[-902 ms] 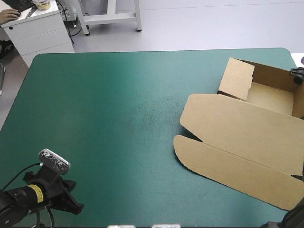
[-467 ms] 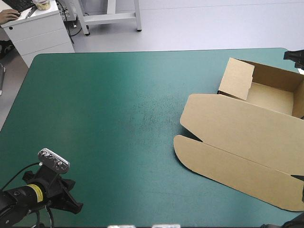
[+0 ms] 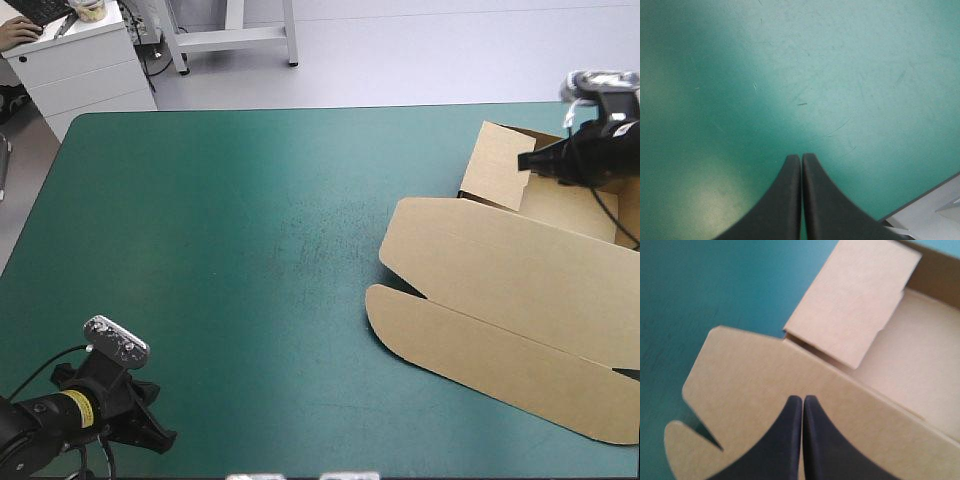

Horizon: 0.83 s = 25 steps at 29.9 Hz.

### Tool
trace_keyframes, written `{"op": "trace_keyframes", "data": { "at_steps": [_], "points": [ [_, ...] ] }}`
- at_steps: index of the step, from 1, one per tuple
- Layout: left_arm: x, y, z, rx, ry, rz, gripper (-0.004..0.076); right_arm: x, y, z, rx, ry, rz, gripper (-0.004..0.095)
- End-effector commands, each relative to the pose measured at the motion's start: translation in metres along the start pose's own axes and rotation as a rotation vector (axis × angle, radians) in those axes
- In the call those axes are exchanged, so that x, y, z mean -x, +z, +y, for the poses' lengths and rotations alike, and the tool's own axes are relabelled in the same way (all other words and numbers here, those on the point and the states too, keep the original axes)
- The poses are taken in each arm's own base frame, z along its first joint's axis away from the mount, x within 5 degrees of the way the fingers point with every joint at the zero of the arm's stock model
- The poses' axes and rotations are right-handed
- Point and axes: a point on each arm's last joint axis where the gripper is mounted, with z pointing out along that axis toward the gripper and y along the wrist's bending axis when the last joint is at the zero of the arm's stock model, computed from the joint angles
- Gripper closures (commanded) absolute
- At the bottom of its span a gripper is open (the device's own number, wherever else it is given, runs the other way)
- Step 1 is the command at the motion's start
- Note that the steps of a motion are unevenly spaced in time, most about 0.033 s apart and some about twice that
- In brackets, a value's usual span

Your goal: Fold the box

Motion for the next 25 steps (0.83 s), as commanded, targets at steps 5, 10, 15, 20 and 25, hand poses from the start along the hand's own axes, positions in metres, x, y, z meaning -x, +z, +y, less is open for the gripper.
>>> {"op": "trace_keyframes", "data": {
  "at_steps": [5,10,15,20,25],
  "points": [
    [0.000,0.010,0.002,0.024,0.013,-0.028,0.0734,-0.056,0.003,0.056,0.121,-0.111,0.046,0.0917],
    [-0.005,0.024,0.001,0.018,0.014,-0.028,0.0734,-0.115,0.018,0.073,0.174,-0.132,0.110,0.0917],
    [-0.011,0.033,0.002,0.025,0.020,-0.013,0.0734,-0.174,0.030,0.073,0.189,-0.123,0.140,0.0925],
    [-0.015,0.037,0.003,0.038,0.030,0.010,0.0734,-0.223,0.034,0.069,0.173,-0.134,0.130,0.0928],
    [-0.016,0.037,0.003,0.039,0.029,0.022,0.0734,-0.254,0.034,0.066,0.156,-0.133,0.085,0.0928]
  ]
}}
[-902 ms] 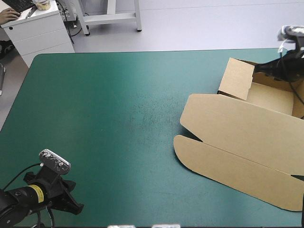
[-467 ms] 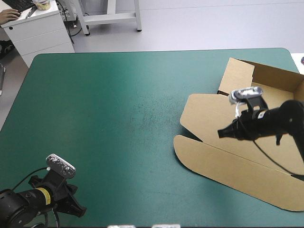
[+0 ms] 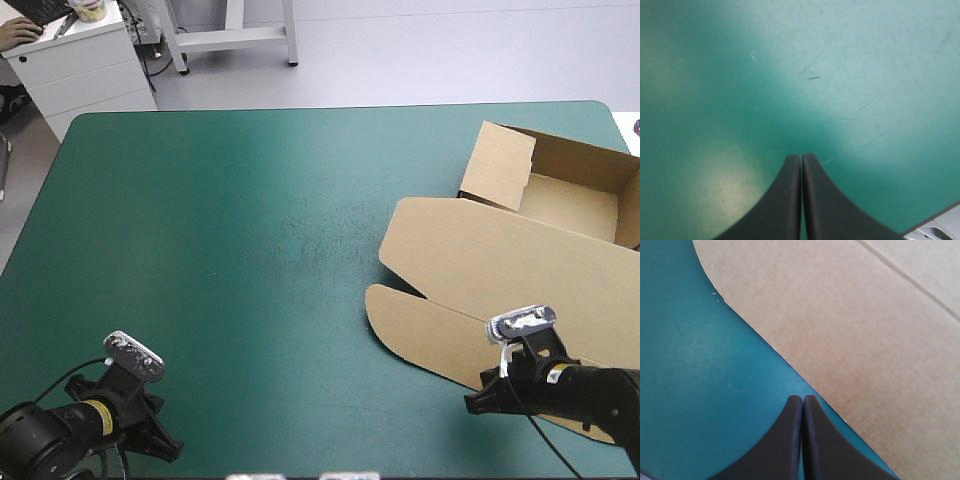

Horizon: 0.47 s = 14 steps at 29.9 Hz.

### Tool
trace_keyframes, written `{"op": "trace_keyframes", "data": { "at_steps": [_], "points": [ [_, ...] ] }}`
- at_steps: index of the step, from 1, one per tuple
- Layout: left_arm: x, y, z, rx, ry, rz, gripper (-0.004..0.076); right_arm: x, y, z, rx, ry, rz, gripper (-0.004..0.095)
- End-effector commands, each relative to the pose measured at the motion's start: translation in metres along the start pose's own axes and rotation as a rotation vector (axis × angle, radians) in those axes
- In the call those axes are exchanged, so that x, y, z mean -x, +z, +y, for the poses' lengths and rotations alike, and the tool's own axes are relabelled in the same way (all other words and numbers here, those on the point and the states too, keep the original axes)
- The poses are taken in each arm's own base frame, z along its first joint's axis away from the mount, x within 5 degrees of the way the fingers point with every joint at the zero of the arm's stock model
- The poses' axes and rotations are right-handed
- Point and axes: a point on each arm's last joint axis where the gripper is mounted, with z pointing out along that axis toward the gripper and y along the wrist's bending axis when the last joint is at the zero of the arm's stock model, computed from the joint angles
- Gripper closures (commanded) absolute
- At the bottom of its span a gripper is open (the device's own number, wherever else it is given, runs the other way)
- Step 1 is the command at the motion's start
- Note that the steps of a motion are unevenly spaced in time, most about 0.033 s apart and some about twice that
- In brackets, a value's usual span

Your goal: Fold the box

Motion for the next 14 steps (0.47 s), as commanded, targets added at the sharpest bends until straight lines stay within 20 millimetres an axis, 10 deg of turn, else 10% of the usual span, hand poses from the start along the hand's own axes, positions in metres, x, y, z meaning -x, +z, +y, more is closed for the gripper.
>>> {"op": "trace_keyframes", "data": {
  "at_steps": [1,14],
  "points": [
    [0.007,-0.005,0.000,-0.001,0.001,-0.046,0.0734,-0.003,-0.005,0.002,-0.015,-0.010,-0.121,0.0928],
    [0.007,-0.005,0.000,0.000,0.001,-0.040,0.0734,-0.009,-0.022,0.008,-0.028,-0.033,-0.231,0.0928]
  ]
}}
